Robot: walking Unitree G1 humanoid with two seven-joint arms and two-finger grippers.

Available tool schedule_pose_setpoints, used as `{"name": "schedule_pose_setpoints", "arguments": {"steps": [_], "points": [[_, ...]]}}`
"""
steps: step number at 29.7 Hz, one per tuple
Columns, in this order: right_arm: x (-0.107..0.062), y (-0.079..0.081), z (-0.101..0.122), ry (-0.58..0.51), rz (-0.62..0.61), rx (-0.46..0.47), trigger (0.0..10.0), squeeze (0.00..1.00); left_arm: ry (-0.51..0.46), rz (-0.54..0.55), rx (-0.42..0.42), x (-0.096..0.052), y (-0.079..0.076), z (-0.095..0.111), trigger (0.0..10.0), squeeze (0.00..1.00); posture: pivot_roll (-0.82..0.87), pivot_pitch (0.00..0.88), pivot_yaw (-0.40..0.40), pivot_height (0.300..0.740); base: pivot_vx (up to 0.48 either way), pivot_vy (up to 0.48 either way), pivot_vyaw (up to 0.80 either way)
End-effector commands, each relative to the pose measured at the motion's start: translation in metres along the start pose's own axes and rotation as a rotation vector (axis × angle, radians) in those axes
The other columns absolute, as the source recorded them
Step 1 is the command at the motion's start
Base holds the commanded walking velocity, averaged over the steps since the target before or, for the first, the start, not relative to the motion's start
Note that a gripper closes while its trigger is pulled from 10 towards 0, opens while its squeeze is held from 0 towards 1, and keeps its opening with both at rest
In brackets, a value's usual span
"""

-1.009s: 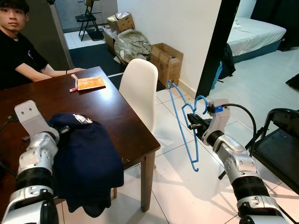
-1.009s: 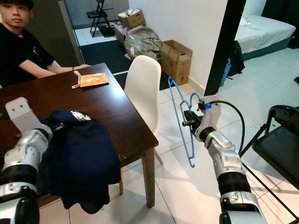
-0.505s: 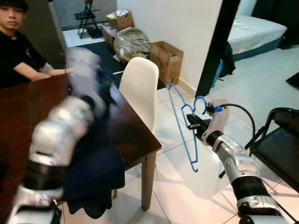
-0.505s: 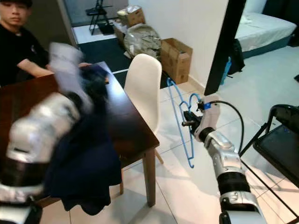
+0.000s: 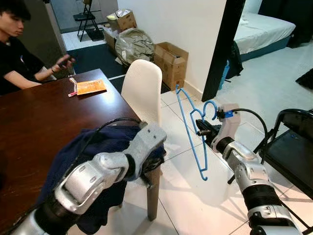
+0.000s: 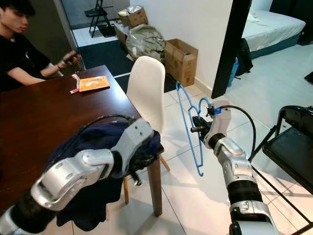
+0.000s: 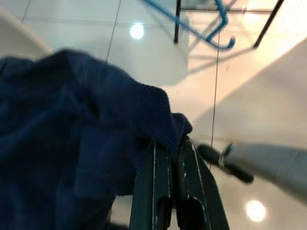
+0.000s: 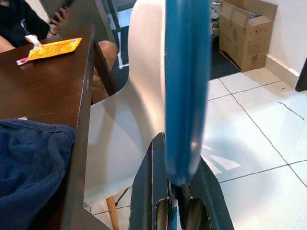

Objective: Hang hanger

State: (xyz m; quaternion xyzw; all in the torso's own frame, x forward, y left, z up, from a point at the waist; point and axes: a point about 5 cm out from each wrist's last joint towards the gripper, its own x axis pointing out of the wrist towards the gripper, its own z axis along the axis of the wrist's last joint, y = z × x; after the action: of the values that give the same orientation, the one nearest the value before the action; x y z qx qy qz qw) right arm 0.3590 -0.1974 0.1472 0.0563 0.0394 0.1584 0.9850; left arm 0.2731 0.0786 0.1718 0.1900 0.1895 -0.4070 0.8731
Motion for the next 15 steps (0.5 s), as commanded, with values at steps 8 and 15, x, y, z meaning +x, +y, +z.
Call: {"name": "schedule_pose_setpoints", "arguments": {"steps": [8,15], "points": [[0.001,0.000,-0.001,0.011,0.007,0.014,10.0,0.00,0.235,0.061,0.109,-0.023,0.019,-0.030,1.6,0.00,0.00,0.076,0.031,0.740,0.000,0.000,0.00],[0.000,0.000,-0.002,0.016,0.009,0.015,10.0,0.00,0.392,0.059,0.252,-0.051,0.033,-0.046,10.0,0.00,0.00,0.075,0.030,0.740,0.000,0.000,0.00]]}}
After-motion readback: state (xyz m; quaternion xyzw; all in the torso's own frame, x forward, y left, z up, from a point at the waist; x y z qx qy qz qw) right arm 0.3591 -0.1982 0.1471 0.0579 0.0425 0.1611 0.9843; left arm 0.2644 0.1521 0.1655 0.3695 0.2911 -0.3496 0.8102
